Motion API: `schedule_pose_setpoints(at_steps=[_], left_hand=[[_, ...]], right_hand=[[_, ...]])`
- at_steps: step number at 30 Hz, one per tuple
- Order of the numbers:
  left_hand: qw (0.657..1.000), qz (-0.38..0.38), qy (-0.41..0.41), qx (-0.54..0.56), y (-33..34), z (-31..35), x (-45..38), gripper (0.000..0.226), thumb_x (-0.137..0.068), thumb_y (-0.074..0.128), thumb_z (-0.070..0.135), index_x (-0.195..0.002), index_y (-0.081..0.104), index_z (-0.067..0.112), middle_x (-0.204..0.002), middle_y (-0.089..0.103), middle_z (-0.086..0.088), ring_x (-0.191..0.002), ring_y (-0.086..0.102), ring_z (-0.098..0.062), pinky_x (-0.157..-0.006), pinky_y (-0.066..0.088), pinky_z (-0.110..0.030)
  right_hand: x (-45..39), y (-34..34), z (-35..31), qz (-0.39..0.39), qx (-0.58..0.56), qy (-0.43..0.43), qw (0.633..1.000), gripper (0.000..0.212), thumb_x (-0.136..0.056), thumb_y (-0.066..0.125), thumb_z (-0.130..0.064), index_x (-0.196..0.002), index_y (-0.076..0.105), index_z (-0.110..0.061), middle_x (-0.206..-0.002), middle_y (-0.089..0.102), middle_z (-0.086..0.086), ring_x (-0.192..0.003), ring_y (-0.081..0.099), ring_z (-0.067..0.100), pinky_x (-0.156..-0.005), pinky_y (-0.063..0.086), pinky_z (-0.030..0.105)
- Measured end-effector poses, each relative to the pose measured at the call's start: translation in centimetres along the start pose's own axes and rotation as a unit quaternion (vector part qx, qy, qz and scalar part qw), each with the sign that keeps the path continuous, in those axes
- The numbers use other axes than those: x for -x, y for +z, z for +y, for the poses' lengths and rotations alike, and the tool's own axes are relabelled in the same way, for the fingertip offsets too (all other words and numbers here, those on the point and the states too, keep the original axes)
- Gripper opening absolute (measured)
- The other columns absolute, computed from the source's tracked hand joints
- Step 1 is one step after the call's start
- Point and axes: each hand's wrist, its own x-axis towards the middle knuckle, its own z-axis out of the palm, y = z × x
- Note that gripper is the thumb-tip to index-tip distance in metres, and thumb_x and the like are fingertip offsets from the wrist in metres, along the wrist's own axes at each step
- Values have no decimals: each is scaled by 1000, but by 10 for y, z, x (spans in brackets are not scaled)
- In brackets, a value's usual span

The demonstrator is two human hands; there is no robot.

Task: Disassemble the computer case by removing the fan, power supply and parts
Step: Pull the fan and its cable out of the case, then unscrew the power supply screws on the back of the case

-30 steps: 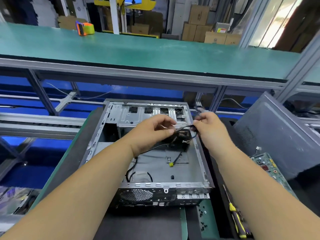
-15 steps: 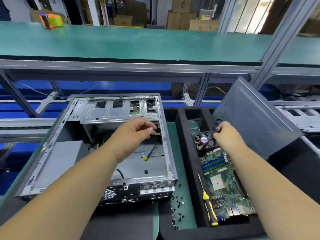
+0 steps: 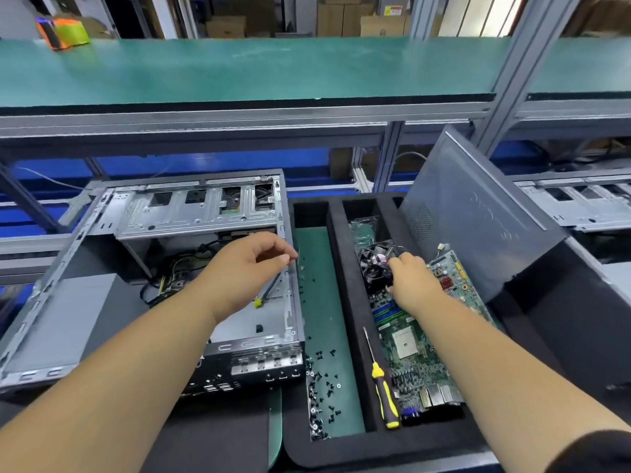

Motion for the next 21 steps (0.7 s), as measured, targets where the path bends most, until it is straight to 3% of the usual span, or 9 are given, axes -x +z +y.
schedule_pose_setpoints(at_steps=[3, 5, 7, 9, 11, 13, 16, 21], left_hand=[[1000, 4, -7, -3, 2, 0, 2, 16, -95, 59, 25, -90, 69, 36, -94, 71, 14, -92, 66, -10, -81, 51, -26], [1000, 7, -4, 2, 5, 1, 4, 17, -95, 59, 22, -90, 70, 34, -93, 71, 17, -89, 66, -3, -77, 46, -20], [1000, 5, -2, 11, 10, 5, 6, 18, -95, 59, 19, -90, 71, 31, -92, 72, 17, -86, 65, 2, -75, 44, -16], [1000, 0, -4, 17, 16, 9, 8, 17, -95, 59, 20, -91, 72, 31, -93, 72, 12, -85, 67, -7, -79, 49, -21], [1000, -10, -5, 20, 22, 14, 11, 17, -96, 58, 22, -91, 72, 32, -94, 72, 10, -79, 63, -15, -80, 48, -28], [1000, -14, 7, 12, 27, 18, 14, 18, -96, 58, 21, -92, 72, 32, -94, 72, 15, -79, 63, -5, -79, 45, -21], [999, -26, 28, -7, 33, 24, 22, 17, -96, 58, 21, -93, 71, 32, -96, 71, 20, -85, 61, 10, -69, 42, -6], [998, -29, 42, -32, 31, 28, 36, 17, -96, 57, 23, -93, 70, 34, -95, 70, 16, -84, 61, 1, -67, 44, -6]], right_hand=[[9, -5, 0, 21, -59, 2, 998, 44, -95, 62, -23, -134, 48, -10, -131, 47, 12, -121, 44, 32, -98, 42, 40], [18, -13, -1, 23, -105, 0, 994, 40, -95, 62, -27, -131, 53, -13, -129, 51, 11, -117, 49, 32, -95, 44, 40], [28, -20, -5, 8, -149, -3, 989, 25, -94, 63, -29, -116, 61, -17, -119, 59, 8, -105, 57, 28, -87, 47, 36], [40, -23, -10, -28, -169, -7, 985, 14, -92, 65, -33, -98, 61, -20, -104, 65, 4, -92, 60, 23, -77, 47, 32], [50, -23, -17, -80, -159, -18, 984, 22, -89, 69, -39, -91, 58, -20, -90, 63, 0, -83, 59, 20, -68, 43, 30], [60, -18, -24, -125, -132, -27, 983, 35, -85, 72, -47, -95, 55, -18, -87, 60, -1, -80, 57, 20, -64, 41, 29], [73, -2, -31, -167, -97, -28, 981, 57, -78, 74, -56, -110, 51, -15, -105, 63, 2, -93, 61, 24, -72, 48, 33], [85, 19, -36, -172, -99, -3, 980, 65, -76, 74, -58, -118, 48, -17, -110, 62, 2, -97, 61, 26, -85, 54, 40]])
